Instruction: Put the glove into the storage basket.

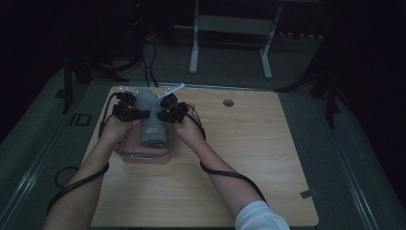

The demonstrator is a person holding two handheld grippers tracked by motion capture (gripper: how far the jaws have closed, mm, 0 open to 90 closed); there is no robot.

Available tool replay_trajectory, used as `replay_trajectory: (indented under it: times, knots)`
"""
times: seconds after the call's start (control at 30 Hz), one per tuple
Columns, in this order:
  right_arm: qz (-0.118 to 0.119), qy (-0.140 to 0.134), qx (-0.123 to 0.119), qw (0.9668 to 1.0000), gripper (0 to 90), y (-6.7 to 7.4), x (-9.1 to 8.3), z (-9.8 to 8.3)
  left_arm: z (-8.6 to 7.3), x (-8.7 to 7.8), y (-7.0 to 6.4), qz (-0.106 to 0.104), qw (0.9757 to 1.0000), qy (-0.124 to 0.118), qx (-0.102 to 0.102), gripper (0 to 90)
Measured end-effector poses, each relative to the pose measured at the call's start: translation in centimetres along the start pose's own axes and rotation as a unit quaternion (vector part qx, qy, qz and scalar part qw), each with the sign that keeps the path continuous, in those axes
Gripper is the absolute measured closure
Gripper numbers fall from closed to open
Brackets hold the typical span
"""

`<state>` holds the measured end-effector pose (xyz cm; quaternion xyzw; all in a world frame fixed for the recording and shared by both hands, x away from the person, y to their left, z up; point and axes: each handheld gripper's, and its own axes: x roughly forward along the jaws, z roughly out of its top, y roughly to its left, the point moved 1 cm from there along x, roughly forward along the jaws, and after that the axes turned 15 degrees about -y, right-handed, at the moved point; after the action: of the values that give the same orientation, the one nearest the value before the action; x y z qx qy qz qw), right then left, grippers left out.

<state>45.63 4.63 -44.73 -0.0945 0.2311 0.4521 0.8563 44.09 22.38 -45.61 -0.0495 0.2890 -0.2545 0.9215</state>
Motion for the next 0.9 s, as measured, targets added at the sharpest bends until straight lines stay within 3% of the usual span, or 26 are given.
replay_trajectory:
  times: [0.33,0.53,0.6,0.7,0.87,0.9]
  knots:
    - [-0.021,0.049,0.0,0.9986,81.7,0.1,3.5,-2.4,-2.1,2.9,1.4,0.028,0.9982,0.053,-0.005,78.6]
    - [-0.024,0.081,-0.009,0.9964,77.6,0.3,4.8,-2.9,-2.9,4.3,1.7,0.044,0.9948,0.092,-0.001,78.2]
    - [-0.023,0.088,-0.017,0.9957,73.0,0.4,4.9,-2.9,-3.1,4.8,1.8,0.052,0.9932,0.104,0.006,78.0]
    - [-0.016,0.089,-0.012,0.9958,65.7,0.2,4.7,-2.8,-3.5,5.3,2.0,0.053,0.9913,0.12,0.004,76.7]
    - [-0.001,0.079,-0.004,0.9968,60.5,0.2,4.1,-2.7,-3.7,5.5,1.9,0.063,0.9917,0.112,0.007,69.5]
    - [0.005,0.074,-0.001,0.9972,58.2,0.3,3.9,-2.7,-3.6,5.5,1.8,0.062,0.9926,0.104,0.002,69.5]
